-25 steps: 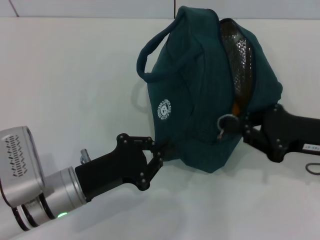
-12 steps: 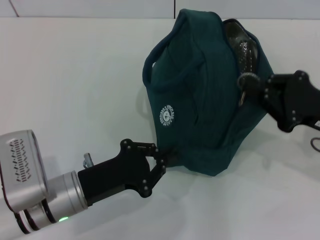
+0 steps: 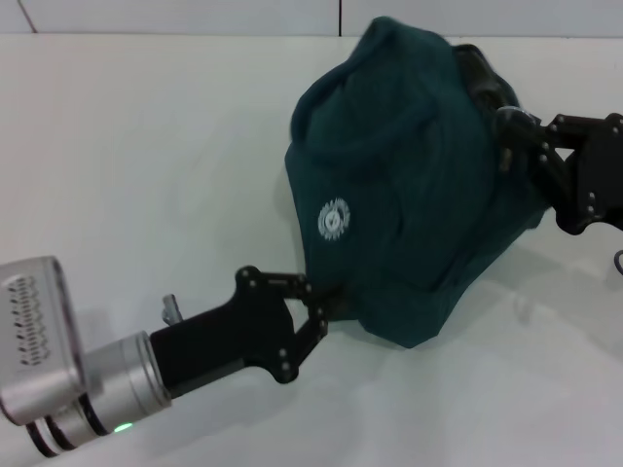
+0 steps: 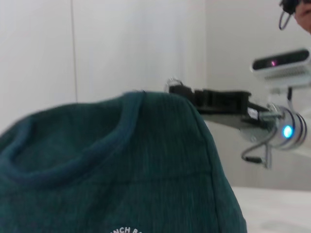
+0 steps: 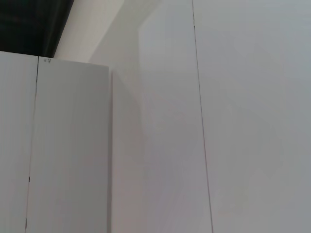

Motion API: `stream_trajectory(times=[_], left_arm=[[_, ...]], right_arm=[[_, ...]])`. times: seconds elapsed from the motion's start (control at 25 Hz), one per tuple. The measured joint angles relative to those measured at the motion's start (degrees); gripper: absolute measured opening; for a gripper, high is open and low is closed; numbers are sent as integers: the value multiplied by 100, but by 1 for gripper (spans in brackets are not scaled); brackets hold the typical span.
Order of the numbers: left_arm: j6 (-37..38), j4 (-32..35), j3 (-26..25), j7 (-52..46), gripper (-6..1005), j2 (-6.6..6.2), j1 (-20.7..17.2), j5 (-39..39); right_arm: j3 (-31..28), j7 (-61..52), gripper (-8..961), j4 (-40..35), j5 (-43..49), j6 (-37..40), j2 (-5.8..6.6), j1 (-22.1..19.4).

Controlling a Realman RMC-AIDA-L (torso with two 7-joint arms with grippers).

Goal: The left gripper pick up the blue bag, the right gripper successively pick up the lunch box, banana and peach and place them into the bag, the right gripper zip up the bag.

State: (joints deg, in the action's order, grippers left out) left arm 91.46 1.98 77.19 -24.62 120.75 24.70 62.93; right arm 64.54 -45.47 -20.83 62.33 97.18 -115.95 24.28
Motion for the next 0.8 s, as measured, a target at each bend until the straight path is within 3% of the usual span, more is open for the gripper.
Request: stream_trajectory(times=[0.2,0.4,0.64,0.8], left_arm=[[422,-53,-6,-83,107,1,-114,-415],[666,-29,12,-567,280,2,-89,-448],[714,-26,40,-1702,561,1,305,-410],[611,-32,12,-1903,646,-9,348,-479]], right_arm=[[5,3,34,5,-1,37,-9,-22],[120,10,36,9,0,52,-16,-14],[523,18,37,-19,-18,4,-24,98],[811,19,38,6,-67,-7,-25,226]])
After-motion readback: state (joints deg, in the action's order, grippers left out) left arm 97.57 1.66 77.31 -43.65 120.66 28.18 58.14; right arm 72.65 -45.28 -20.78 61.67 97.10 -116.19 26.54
